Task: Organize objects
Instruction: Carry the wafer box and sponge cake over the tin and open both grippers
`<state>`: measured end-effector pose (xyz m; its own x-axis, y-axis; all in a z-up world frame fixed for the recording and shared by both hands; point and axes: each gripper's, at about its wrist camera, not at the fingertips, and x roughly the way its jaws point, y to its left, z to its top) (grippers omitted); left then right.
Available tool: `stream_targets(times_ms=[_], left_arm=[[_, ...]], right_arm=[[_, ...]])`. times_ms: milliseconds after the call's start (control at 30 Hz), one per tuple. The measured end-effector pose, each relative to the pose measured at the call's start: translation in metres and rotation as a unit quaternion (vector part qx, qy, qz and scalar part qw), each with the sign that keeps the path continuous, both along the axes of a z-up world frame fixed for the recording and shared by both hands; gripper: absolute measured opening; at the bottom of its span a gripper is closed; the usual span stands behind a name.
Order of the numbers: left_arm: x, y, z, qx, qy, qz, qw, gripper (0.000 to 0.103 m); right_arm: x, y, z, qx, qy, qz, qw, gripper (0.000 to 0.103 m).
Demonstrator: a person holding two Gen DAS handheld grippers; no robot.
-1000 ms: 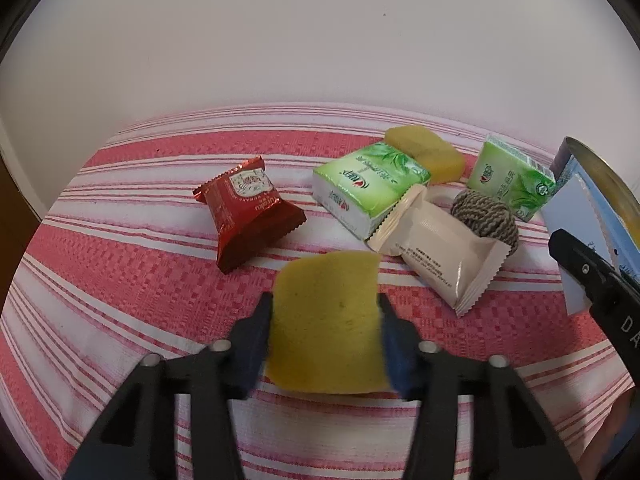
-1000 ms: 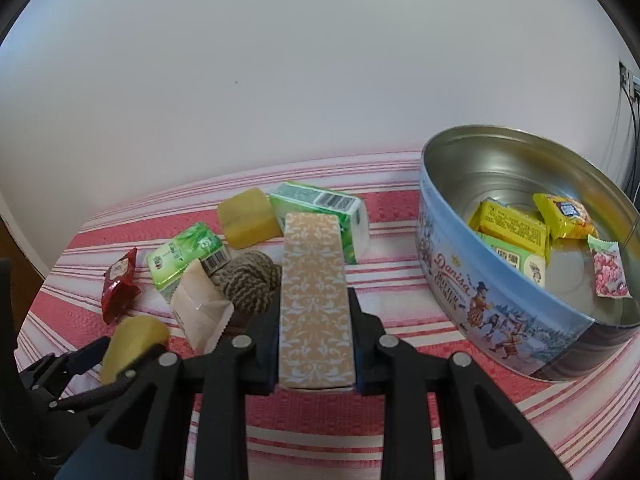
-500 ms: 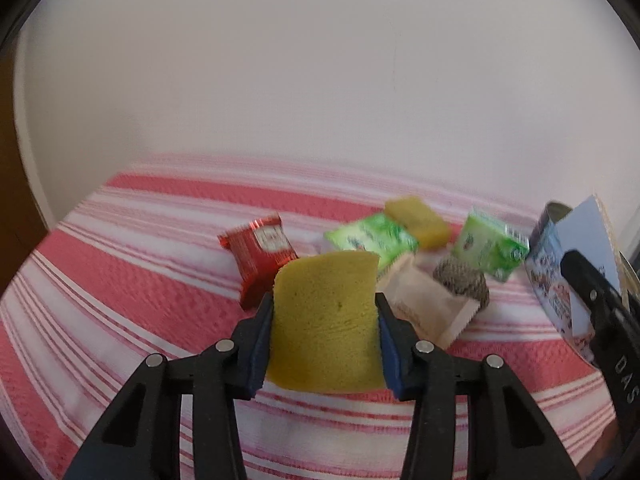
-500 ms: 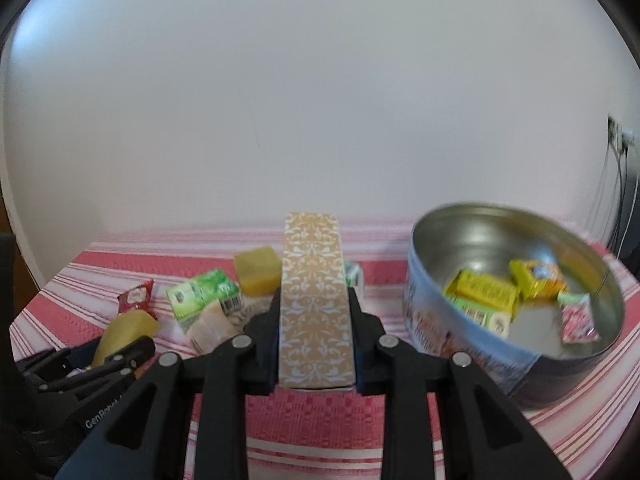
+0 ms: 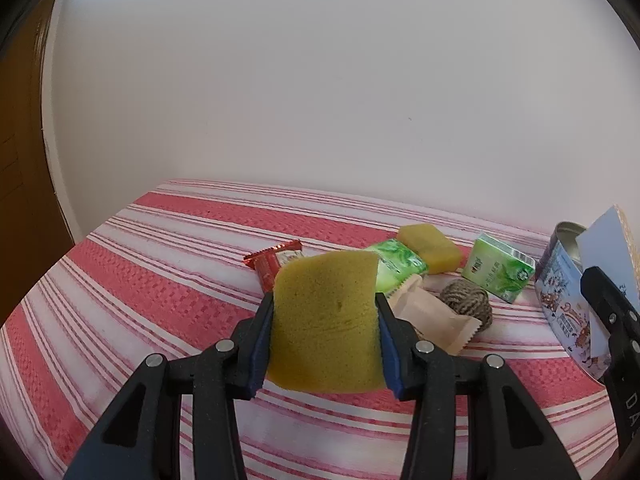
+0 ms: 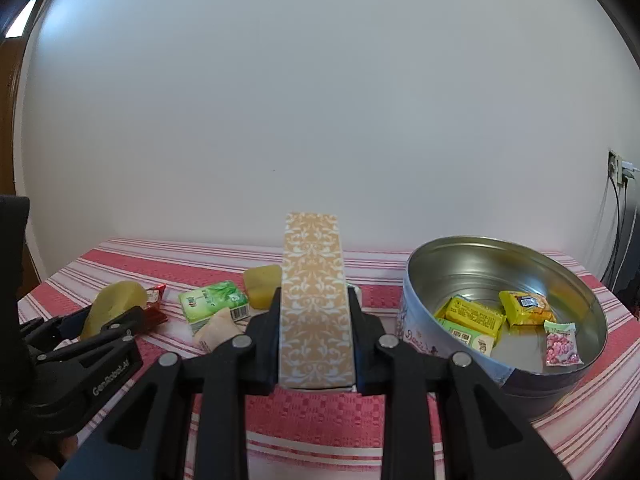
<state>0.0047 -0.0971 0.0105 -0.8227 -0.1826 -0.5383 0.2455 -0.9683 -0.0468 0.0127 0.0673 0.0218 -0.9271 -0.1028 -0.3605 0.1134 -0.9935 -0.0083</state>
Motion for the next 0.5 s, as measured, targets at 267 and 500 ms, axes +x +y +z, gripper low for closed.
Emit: stream_targets(times_ms=[267,500], left_arm=[[0.005,0.016,-0.001,-0.007,-0.004,-0.002,1.0000,0.049],[0.009,0.036,0.006,-0.017,0.002,-0.007,0.9998,0.049]], right_arm=[[0.006,0.013,0.001,-0.009,0.001,0.005,1.000,0.026],[0.012,0.026,0.003,-0.009,0.010,-0.001,1.000,0.026]])
